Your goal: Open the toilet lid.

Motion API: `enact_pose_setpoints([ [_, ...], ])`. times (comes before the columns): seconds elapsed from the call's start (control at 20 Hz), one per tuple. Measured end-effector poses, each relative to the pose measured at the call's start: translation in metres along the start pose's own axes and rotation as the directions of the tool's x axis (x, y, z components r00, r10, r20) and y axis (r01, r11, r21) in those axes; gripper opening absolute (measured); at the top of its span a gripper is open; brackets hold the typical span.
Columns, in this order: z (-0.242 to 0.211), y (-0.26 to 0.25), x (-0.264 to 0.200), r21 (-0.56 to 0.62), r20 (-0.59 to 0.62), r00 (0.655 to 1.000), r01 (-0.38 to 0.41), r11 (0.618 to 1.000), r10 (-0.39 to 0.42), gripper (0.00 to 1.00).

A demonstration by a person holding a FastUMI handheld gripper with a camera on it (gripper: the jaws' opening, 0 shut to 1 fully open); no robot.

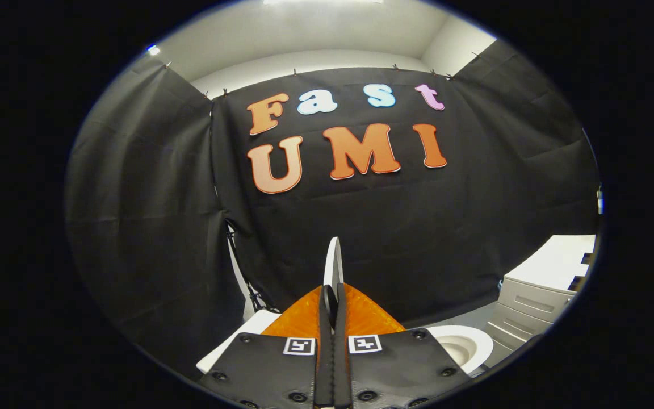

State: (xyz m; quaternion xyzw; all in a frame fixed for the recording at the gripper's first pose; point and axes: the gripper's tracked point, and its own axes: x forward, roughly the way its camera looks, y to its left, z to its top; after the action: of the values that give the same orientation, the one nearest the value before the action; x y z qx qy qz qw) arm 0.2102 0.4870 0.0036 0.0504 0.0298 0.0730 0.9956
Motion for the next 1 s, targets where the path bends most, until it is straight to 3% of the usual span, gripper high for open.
enact_pose_setpoints([
  [0.75, -0.025, 0.117, -0.002, -0.136, -0.05, 0.99, -0.138, 0.981, 0.132, 0.08],
  [1.0, -0.029, 0.12, -0.006, -0.176, -0.047, 0.993, -0.116, 0.978, 0.109, 0.1],
])
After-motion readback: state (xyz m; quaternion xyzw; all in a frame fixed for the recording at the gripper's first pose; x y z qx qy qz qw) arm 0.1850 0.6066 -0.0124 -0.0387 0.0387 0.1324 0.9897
